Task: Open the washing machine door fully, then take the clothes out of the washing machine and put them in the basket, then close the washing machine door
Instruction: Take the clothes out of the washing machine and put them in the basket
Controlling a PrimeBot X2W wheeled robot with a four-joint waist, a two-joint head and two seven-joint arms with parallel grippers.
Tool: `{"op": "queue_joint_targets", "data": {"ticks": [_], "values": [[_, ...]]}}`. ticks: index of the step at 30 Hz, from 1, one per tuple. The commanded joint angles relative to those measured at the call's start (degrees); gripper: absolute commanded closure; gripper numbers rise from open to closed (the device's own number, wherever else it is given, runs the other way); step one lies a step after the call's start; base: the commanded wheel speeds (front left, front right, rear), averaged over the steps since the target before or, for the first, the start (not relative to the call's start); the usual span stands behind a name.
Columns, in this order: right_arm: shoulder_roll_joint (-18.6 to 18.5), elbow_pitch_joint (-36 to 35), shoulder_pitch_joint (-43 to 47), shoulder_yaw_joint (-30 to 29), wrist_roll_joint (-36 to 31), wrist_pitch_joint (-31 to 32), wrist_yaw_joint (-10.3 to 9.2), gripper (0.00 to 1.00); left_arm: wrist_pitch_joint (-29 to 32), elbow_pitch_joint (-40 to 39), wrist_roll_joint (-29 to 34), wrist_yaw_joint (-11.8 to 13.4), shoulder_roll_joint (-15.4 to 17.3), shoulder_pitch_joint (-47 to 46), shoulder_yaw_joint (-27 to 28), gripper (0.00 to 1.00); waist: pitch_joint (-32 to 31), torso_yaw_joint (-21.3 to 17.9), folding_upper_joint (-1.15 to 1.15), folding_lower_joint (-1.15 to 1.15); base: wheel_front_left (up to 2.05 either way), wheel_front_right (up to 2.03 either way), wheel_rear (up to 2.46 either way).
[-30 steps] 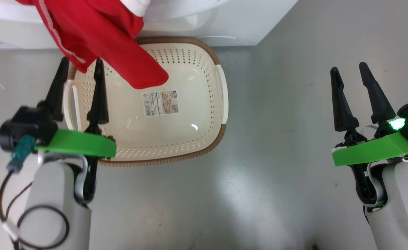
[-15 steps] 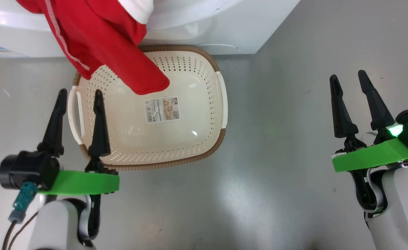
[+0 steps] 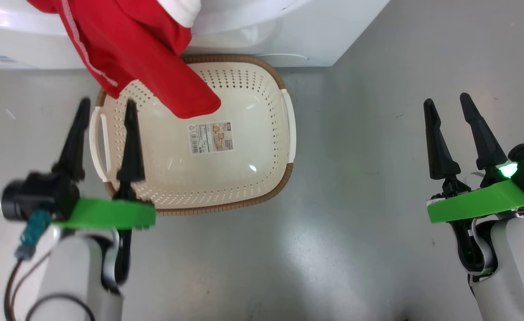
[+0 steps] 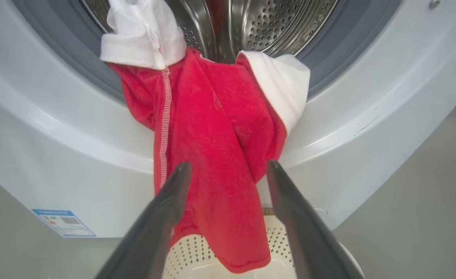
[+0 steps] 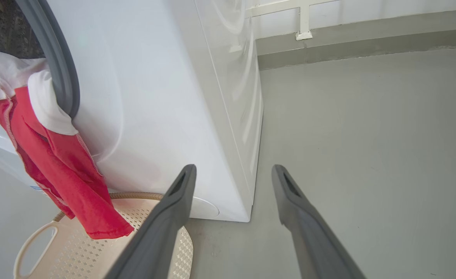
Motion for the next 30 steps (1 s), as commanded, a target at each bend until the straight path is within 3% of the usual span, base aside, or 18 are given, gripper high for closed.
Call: {"op": "queue_joint_targets", "data": {"ticks": [1,13,20,30], "values": [[-0.25,-1.3,1.37,0.91,-0.55,-0.36,0.34,0.0,-0.29,-0.9,-0.29,-0.16,1.44,-0.69,1.52,0.0,0.25,0.22,0.0,0.0,0.0,0.0,0.0],[0.13,-1.29,-0.35,1.53,-0.69,-0.36,0.34,0.0,-0.16,14.48,1.56,-1.46,3.27,-21.28,1.84,0.0,2.06,0.1,0.0,0.0,0.0,0.0,0.0],[0.53,-1.31,-0.9,1.54,-0.46,-0.36,0.34,0.0,3.07,26.83,0.54,-1.92,4.79,-35.1,1.5,0.0,3.11,-0.75,0.0,0.0,0.0,0.0,0.0],[1.01,-1.23,-1.72,1.93,-0.23,-0.36,0.34,0.0,7.37,42.76,0.94,-1.04,6.94,-46.38,0.42,0.0,3.89,-2.14,0.0,0.0,0.0,0.0,0.0]]}}
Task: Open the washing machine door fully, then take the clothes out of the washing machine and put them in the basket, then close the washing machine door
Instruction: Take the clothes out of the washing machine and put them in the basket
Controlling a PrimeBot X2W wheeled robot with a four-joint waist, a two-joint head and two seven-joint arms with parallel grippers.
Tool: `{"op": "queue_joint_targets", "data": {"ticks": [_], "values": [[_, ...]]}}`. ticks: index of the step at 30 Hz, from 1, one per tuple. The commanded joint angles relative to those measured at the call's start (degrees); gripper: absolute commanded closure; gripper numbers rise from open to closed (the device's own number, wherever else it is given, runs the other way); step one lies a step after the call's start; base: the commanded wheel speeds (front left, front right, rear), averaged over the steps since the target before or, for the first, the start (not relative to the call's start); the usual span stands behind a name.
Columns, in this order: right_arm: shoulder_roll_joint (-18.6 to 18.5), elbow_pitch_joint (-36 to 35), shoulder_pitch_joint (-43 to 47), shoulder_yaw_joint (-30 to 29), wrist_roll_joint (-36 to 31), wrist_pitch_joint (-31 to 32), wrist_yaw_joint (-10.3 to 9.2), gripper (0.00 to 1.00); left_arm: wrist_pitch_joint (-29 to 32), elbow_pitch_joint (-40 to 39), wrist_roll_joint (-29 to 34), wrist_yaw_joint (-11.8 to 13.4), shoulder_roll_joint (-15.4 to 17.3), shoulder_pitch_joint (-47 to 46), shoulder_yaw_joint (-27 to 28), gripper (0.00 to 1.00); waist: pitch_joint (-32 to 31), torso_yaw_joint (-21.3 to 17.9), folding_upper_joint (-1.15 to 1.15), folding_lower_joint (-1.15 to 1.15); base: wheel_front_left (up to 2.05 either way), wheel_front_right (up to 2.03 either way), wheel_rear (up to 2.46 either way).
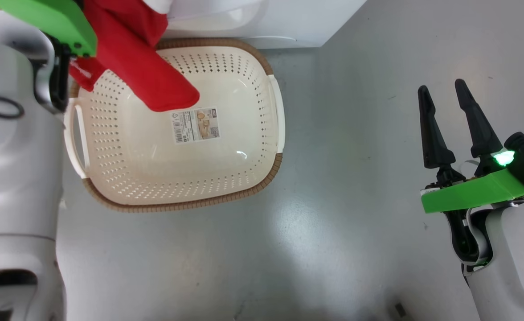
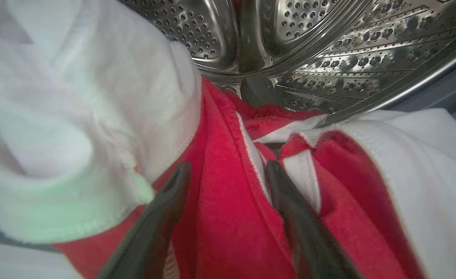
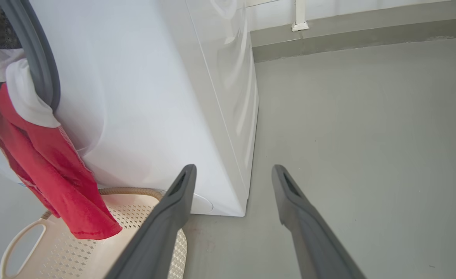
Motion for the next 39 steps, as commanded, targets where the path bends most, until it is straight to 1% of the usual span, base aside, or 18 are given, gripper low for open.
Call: {"op": "queue_joint_targets", "data": {"ticks": [1,7,10,11,14,20,23,26,29,35,39], "values": [[0.23,-1.2,0.59,1.27,-0.08,-0.36,0.34,0.0,0.46,1.28,0.28,0.5,3.03,-1.65,0.44,0.0,0.24,-0.29,0.0,0.0,0.0,0.0,0.0],[0.49,-1.12,0.3,1.6,-0.09,-0.36,0.34,0.0,0.91,8.02,0.52,0.42,3.79,-5.83,-0.52,0.0,0.41,-0.83,0.0,0.0,0.0,0.0,0.0],[0.61,-1.03,0.27,1.68,-0.1,-0.36,0.34,0.0,0.16,10.32,0.5,0.25,3.99,-7.0,-0.92,0.87,0.27,-0.98,0.0,0.0,0.0,0.0,0.0],[0.64,-0.99,0.31,1.67,-0.1,-0.36,0.34,0.0,-0.09,11.03,0.5,0.16,4.03,-7.29,-1.08,1.0,0.18,-1.0,0.0,0.0,0.0,0.0,0.0],[0.71,-0.95,0.41,1.59,-0.1,-0.36,0.34,0.0,-0.84,12.22,0.47,0.04,4.05,-7.71,-1.36,1.0,0.02,-0.99,0.0,0.0,0.0,0.0,0.0],[0.72,-0.9,0.74,1.24,-0.13,-0.36,0.34,0.0,-4.8,13.95,-0.43,-0.35,3.73,-7.41,-1.36,1.0,-0.69,-0.55,0.0,0.0,0.0,0.0,0.0],[0.7,-0.92,0.98,1.03,-0.17,-0.36,0.34,0.0,-6.59,12.86,-0.87,-0.44,3.44,-6.14,-1.23,1.0,-1.26,-0.16,0.0,0.0,0.0,0.0,0.0],[0.68,-1.01,1.53,0.76,-0.27,-0.36,0.34,0.0,-7.25,9.77,-1.33,-0.53,2.95,-3.74,-0.9,1.0,-1.95,0.36,0.0,0.0,0.0,0.0,0.0],[0.52,-1.14,1.99,0.53,-0.33,-0.36,0.34,0.0,-7.32,1.62,-1.53,-0.59,2.37,0.37,-0.19,1.0,-2.43,0.92,0.0,0.0,0.0,0.0,0.0],[0.14,-1.21,2.85,0.27,-0.44,-0.36,0.34,0.0,-7.34,-17.22,-1.4,-0.66,0.19,12.12,1.69,1.0,-3.43,1.94,0.0,0.0,0.0,0.0,0.0],[-0.09,-1.27,3.21,0.17,-0.52,-0.36,0.34,0.0,-7.35,-27.59,-0.81,-0.76,-1.16,19.34,1.89,1.0,-3.78,2.56,0.0,0.0,0.0,0.0,0.0]]}}
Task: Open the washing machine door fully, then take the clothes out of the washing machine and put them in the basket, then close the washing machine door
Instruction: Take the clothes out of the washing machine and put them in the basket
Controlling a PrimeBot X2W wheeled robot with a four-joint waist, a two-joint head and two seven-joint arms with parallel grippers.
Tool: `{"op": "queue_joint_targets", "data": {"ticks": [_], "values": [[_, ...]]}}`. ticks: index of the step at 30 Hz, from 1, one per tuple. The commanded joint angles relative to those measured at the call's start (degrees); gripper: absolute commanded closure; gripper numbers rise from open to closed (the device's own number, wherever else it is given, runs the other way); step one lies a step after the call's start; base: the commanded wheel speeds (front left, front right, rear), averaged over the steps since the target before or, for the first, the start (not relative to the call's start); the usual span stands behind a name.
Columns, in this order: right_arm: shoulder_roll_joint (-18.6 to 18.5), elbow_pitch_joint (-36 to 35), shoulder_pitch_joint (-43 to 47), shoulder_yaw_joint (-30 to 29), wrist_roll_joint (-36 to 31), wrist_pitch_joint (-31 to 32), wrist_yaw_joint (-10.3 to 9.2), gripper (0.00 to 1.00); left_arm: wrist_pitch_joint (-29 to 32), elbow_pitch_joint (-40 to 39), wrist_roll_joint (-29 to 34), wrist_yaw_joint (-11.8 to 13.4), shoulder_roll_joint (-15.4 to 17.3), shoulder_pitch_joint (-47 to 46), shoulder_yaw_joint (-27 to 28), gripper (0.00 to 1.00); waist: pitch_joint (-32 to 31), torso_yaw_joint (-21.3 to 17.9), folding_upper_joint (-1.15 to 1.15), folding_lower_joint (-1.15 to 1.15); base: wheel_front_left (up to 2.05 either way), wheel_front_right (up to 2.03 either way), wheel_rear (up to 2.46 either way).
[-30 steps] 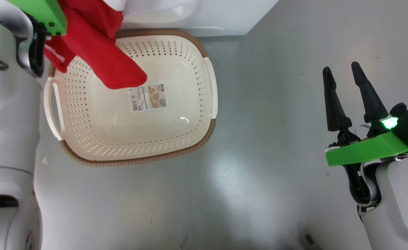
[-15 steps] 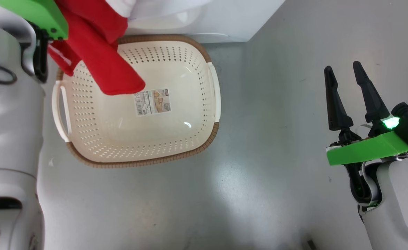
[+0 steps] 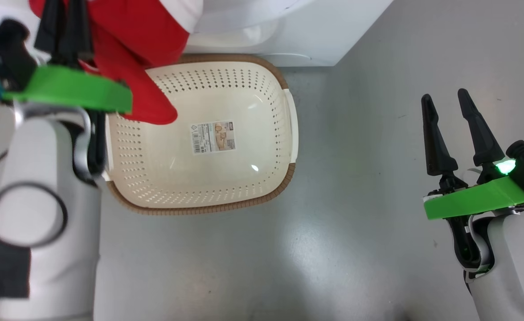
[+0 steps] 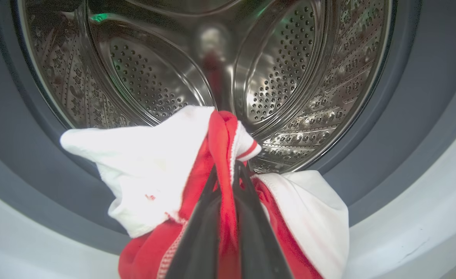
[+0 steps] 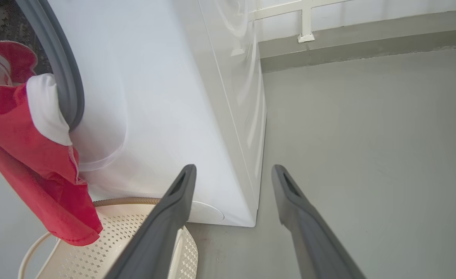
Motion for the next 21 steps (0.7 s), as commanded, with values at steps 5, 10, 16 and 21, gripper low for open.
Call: {"op": "queue_joint_targets", "data": {"ticks": [5,10,16,21], "values": [[-0.56,-1.3,2.05,0.93,-0.49,-0.36,0.34,0.0,-0.44,-12.28,-0.05,-0.22,0.86,8.92,1.0,1.0,-0.59,0.71,0.0,0.0,0.0,0.0,0.0],[-0.57,-1.17,2.11,1.17,-0.52,-0.36,0.34,0.0,-0.44,-19.88,-0.69,0.2,0.52,15.38,-0.7,1.0,-0.91,0.82,0.0,0.0,0.0,0.0,0.0],[-0.55,-1.07,2.09,1.36,-0.46,-0.36,0.34,0.0,-0.44,-24.54,-2.53,1.55,0.44,21.86,-3.45,1.0,-1.11,0.72,0.0,0.0,0.0,0.0,0.0],[-0.62,-1.12,2.03,1.32,-0.4,-0.36,0.34,0.0,-0.44,-23.66,-4.45,2.47,0.43,24.36,-5.8,1.0,-0.84,0.65,0.0,0.0,0.0,0.0,0.0]]}}
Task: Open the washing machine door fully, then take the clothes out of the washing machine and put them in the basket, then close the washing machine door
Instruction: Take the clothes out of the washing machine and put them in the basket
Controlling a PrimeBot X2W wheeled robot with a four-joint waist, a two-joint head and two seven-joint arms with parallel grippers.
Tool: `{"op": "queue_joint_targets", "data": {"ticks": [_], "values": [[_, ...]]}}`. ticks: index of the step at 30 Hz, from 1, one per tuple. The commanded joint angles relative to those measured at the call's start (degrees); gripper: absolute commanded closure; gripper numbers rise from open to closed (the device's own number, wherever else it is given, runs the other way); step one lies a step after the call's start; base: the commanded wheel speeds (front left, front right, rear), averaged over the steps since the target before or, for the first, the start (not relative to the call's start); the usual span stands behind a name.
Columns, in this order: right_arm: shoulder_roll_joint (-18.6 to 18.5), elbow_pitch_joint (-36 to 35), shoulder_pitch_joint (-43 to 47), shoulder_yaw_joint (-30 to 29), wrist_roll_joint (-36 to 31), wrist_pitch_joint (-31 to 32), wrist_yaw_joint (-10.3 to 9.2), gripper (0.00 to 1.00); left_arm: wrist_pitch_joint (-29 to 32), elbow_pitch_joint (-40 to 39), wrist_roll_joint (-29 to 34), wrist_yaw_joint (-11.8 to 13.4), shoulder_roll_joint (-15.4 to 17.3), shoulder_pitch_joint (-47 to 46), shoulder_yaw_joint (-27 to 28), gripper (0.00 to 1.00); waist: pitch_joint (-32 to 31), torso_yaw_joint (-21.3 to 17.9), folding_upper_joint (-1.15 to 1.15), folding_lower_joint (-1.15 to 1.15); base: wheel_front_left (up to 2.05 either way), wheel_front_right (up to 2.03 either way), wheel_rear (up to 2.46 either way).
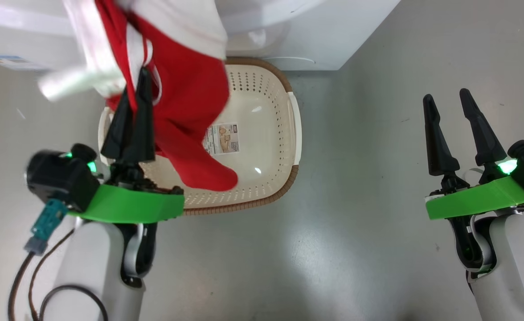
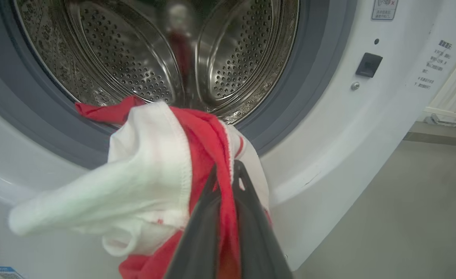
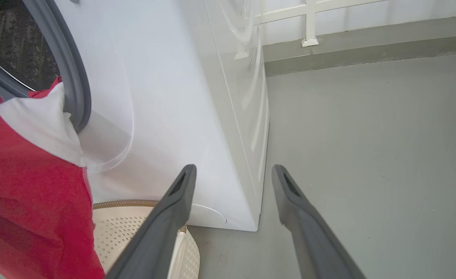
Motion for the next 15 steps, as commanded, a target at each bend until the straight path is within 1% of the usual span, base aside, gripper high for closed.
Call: {"op": "queue_joint_targets", "data": {"ticks": [1,4,8,15], "values": [[-0.03,-1.2,1.93,1.3,-0.4,-0.36,0.34,0.0,-0.44,-1.18,-0.28,0.32,1.35,1.31,1.33,1.0,0.17,-0.07,0.0,0.0,0.0,0.0,0.0],[0.02,-1.39,1.61,1.41,-0.41,-0.36,0.34,0.0,-0.44,1.81,-1.12,0.51,1.34,1.32,0.42,1.0,0.81,-0.34,0.0,0.0,0.0,0.0,0.0],[0.01,-1.67,0.83,1.4,-0.36,-0.36,0.34,0.0,-0.44,8.65,-0.73,0.37,1.34,-0.45,-0.12,1.0,2.24,-0.84,0.0,0.0,0.0,0.0,0.0],[0.44,-2.01,-0.6,1.68,-0.37,-0.36,0.34,0.0,-0.44,25.28,0.5,-1.83,1.34,-7.37,-1.33,1.0,5.33,-2.02,0.0,0.0,0.0,0.0,0.0]]}}
